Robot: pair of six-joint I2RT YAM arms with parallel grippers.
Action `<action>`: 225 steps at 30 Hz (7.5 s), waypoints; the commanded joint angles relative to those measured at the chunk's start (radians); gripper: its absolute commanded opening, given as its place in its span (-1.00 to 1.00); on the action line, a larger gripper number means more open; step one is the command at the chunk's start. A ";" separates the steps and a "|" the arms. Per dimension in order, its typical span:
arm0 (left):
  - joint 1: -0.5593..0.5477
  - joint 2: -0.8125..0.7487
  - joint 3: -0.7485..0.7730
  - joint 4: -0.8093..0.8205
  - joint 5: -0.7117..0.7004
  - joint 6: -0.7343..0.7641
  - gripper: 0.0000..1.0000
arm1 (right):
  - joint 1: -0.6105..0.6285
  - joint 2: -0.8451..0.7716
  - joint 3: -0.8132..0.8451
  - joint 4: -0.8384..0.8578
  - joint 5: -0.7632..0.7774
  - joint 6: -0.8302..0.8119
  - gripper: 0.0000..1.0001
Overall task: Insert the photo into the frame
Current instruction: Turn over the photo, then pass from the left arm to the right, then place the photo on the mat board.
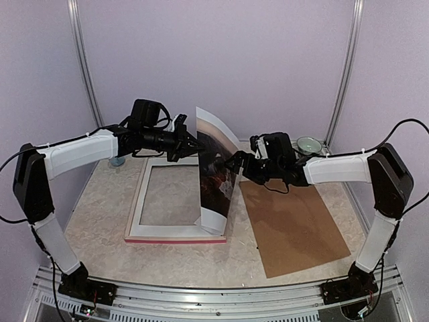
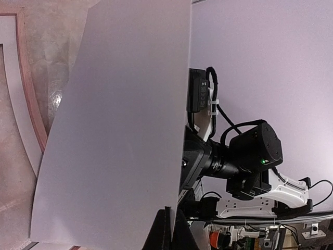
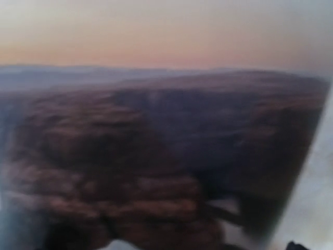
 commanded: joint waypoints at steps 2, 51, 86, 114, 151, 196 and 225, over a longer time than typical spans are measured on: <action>-0.022 0.040 0.011 0.069 -0.001 -0.021 -0.94 | -0.026 -0.047 -0.119 0.206 -0.125 0.148 0.98; -0.153 0.346 0.160 0.127 -0.139 -0.114 -0.78 | 0.400 0.073 0.332 -0.791 0.807 -0.023 0.67; -0.160 0.364 0.155 0.141 -0.147 -0.122 -0.70 | 0.366 0.056 0.231 -0.646 0.684 -0.010 -0.60; 0.018 -0.044 -0.167 0.186 -0.267 0.002 0.98 | 0.259 -0.041 0.099 -0.395 0.538 -0.166 -1.00; 0.435 -0.251 -0.593 0.139 -0.321 0.121 0.98 | 0.120 0.130 0.176 -0.156 0.060 -0.123 -1.00; 0.460 -0.158 -0.666 0.245 -0.214 0.060 0.98 | 0.129 0.338 0.378 -0.189 0.011 0.015 -0.70; 0.453 -0.147 -0.678 0.260 -0.196 0.050 0.98 | 0.114 0.265 0.265 0.126 -0.103 0.207 -0.78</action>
